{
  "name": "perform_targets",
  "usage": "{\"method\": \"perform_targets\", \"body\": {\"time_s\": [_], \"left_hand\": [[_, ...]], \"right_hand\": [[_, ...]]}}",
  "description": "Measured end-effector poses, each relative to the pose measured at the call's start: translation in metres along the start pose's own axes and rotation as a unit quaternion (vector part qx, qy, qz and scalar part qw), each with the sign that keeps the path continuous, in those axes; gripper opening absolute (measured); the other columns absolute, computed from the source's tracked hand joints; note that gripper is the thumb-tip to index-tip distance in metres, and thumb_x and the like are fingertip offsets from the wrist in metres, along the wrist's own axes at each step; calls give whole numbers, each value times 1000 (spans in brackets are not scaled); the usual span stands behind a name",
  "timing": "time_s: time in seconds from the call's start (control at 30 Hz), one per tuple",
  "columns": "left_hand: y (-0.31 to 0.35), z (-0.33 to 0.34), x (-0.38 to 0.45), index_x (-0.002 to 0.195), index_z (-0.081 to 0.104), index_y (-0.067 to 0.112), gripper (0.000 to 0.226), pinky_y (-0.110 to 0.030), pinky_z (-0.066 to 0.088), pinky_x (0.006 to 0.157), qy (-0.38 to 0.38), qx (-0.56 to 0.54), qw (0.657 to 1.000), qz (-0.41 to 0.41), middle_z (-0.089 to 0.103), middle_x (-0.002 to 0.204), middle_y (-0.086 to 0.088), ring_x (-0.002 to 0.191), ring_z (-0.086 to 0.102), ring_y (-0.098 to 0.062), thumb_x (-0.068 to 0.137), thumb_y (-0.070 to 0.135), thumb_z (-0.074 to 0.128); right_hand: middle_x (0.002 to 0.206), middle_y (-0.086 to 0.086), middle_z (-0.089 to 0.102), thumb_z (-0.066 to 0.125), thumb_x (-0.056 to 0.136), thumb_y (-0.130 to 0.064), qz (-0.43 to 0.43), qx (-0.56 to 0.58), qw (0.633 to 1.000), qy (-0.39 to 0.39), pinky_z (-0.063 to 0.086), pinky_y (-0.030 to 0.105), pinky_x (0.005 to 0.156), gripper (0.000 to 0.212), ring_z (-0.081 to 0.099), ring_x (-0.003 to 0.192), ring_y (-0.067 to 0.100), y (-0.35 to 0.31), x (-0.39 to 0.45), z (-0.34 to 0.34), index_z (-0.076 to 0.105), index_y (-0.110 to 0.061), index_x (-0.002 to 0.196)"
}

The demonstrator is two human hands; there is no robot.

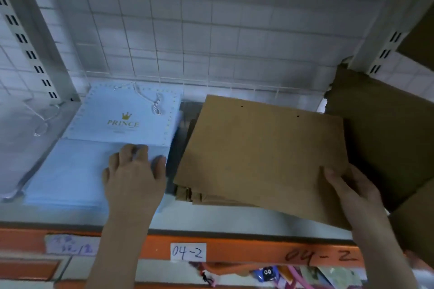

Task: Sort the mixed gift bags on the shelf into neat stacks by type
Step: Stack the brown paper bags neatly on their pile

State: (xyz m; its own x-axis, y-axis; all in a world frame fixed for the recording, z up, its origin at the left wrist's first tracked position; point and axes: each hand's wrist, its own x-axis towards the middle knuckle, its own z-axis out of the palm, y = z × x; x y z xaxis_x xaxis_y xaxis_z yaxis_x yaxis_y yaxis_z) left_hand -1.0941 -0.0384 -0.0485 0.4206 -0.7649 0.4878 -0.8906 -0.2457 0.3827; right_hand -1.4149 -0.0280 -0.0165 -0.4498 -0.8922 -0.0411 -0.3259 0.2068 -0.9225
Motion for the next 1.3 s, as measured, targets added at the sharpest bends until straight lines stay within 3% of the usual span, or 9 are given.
{"method": "perform_targets", "body": {"time_s": [0.23,0.4,0.47,0.63,0.8,1.03,1.13,1.3], "left_hand": [[1,21,-3,106,60,-9,57,-52,41,91,3,19,999,40,59,108,-30,102,54,-46,87,37,33],[1,25,-4,106,60,-10,54,-51,41,92,26,29,998,50,60,107,-31,101,54,-46,89,36,35],[0,24,-4,106,61,-9,54,-51,41,91,25,30,998,52,60,107,-30,102,54,-46,89,36,36],[-2,17,-1,104,62,-7,56,-50,44,89,7,11,998,65,61,107,-27,101,55,-44,87,39,36],[-22,-3,9,99,66,1,52,-50,46,86,9,-53,996,72,61,110,-23,104,57,-41,84,42,38],[-128,-53,24,91,70,6,31,-51,51,72,41,-29,998,48,60,112,-21,95,57,-45,80,30,54],[-205,-80,31,90,70,4,41,-46,52,70,36,-23,998,51,64,100,-18,84,61,-42,83,36,45],[-343,-134,32,91,70,5,26,-37,49,64,5,-26,999,-24,69,89,-12,65,62,-36,85,25,54]], "right_hand": [[131,7,54,49,87,-50,-82,-216,972,-45,43,45,96,59,50,119,31,21,36,-17,40,-21,138],[127,16,45,44,90,-49,-87,-308,947,32,45,49,89,57,49,111,34,20,52,1,42,-12,132],[127,20,38,47,92,-39,-125,-344,927,76,44,45,88,50,44,111,35,19,49,11,46,-5,128],[126,26,45,56,89,-16,-223,-304,919,112,37,48,96,40,40,116,41,14,32,42,53,1,125],[102,27,59,68,79,-6,-319,-266,904,99,49,49,77,30,54,92,44,4,1,92,63,6,107],[94,21,61,66,81,-7,-395,-206,894,45,52,44,72,26,58,84,37,-40,-74,191,63,4,105],[93,22,64,60,82,-12,-416,-189,888,55,52,45,71,26,60,83,42,-65,-124,248,65,2,103],[91,20,67,54,79,-20,-418,-191,887,40,51,45,68,29,61,82,43,-107,-214,352,68,-1,96]]}}
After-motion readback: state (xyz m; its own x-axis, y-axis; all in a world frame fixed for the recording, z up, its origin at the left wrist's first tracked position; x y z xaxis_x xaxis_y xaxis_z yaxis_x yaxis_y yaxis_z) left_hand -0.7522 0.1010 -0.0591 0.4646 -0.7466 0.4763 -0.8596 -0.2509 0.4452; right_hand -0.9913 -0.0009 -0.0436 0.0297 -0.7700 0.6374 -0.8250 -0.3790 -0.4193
